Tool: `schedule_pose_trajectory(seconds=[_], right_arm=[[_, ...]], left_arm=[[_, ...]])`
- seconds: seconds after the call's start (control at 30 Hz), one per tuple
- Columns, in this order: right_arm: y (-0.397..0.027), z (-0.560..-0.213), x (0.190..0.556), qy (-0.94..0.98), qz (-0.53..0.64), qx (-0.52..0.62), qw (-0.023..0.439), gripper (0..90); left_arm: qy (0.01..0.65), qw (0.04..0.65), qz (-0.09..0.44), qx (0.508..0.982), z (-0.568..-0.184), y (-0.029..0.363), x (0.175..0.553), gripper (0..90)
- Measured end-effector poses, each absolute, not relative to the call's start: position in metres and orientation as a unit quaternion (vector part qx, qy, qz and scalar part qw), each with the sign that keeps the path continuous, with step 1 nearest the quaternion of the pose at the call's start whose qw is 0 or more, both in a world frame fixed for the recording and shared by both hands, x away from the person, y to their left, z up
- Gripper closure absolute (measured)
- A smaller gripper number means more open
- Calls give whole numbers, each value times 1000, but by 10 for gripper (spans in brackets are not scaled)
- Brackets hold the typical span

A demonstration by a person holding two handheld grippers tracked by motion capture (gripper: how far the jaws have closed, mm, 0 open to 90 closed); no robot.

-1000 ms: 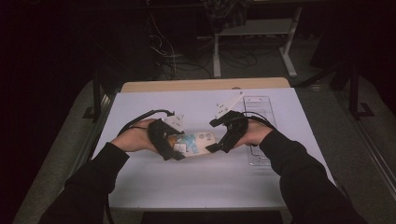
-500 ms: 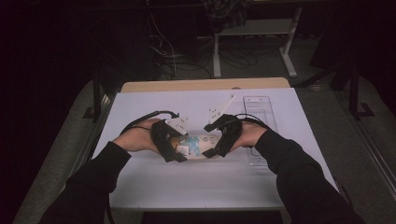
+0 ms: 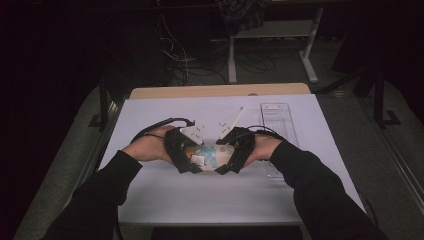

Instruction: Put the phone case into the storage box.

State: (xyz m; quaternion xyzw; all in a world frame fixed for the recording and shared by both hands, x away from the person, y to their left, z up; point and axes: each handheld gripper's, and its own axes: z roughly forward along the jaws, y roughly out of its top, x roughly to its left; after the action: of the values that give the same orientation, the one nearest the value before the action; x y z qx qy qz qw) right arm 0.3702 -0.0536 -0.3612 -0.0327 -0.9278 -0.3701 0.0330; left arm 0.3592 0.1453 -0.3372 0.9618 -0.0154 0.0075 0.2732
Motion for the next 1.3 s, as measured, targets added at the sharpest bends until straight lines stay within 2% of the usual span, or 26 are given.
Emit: schedule_pose_trajectory(seconds=[0.2, 0.37, 0.63, 1.0, 1.07, 1.17, 1.3], right_arm=[[-49, -364, 369, -932, -361, -29, 32, 0], [-48, -365, 368, -936, -350, -30, 27, 57], [-49, -364, 367, -938, -345, -21, 18, 78], [-50, -364, 366, -939, -342, -27, 29, 95], [-49, -364, 366, -939, -342, -25, 30, 95], [-50, -364, 366, -939, -342, -31, 31, 95], [-54, -363, 367, -937, -345, -41, 29, 95]], left_arm=[[-18, 271, 10, 962, -337, 145, 359, 110], [-18, 268, 8, 963, -337, 145, 359, 110], [-14, 270, 1, 963, -338, 144, 360, 108], [-19, 266, -5, 964, -340, 143, 359, 97], [-17, 261, -6, 965, -340, 143, 360, 85], [-7, 262, 0, 965, -340, 146, 361, 18], [10, 275, 15, 961, -335, 153, 363, 0]])
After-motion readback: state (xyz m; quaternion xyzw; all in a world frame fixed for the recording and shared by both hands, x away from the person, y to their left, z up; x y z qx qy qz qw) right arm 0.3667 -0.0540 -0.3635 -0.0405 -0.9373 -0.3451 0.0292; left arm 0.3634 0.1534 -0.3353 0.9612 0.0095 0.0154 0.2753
